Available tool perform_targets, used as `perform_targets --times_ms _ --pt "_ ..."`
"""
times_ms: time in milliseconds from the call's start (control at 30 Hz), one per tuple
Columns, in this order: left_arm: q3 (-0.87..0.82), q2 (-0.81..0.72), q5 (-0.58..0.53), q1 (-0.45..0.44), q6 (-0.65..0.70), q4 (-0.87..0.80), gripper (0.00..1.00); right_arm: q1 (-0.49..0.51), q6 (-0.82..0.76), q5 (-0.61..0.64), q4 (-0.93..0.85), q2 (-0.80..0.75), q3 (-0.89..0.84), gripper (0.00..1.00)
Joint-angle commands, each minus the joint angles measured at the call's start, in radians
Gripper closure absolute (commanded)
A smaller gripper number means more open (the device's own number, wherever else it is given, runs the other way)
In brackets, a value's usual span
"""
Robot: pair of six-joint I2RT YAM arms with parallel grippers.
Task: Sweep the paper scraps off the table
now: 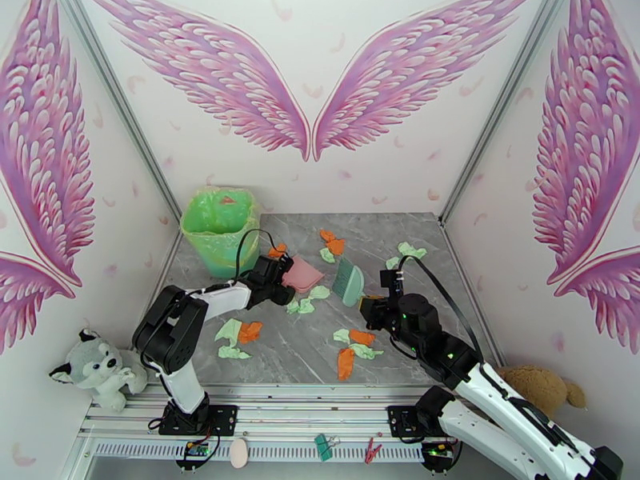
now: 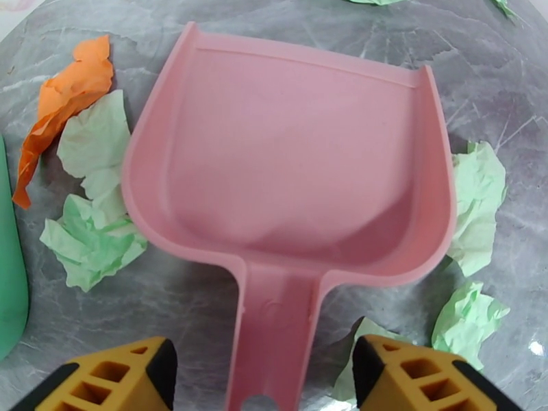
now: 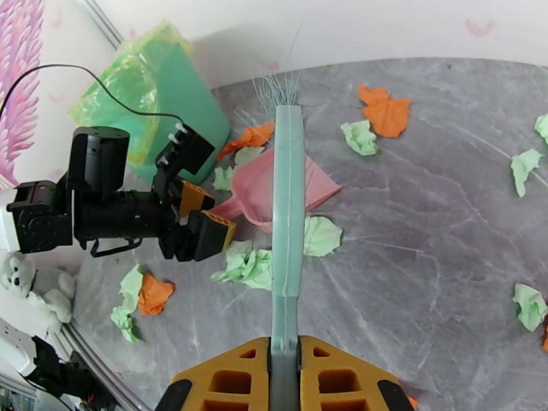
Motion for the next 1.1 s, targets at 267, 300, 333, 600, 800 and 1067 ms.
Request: perform_targets --times_ms 267,300,333,600,800,1067 --pt "0.051 0.033 0.021 0.017 -0.023 -0.031 0.35 -0.011 0.01 -0.013 0.032 -0.012 -0.023 1.0" --pt "0.051 0.032 0.023 0.016 -0.023 -0.031 0.33 -0.011 0.011 -0.014 0.033 -0.012 -0.023 1.0" --pt "0.051 0.034 0.023 0.016 -0.025 -0.033 0.32 -0.011 0.013 -0.015 0.033 -0.013 -0.024 1.0" --pt "0.065 0.05 0.016 0.017 -0.033 -0.054 0.3 -0.013 0.016 -0.018 0.04 -0.012 -0.033 1.0" --pt "0.078 0.06 0.021 0.016 -0.029 -0.062 0.44 -0.015 0.021 -0.023 0.049 -0.009 -0.04 1.0" --pt "0.055 0.038 0.028 0.018 -0.027 -0.038 0.62 -0.015 0.026 -0.029 0.058 -0.004 -0.048 1.0"
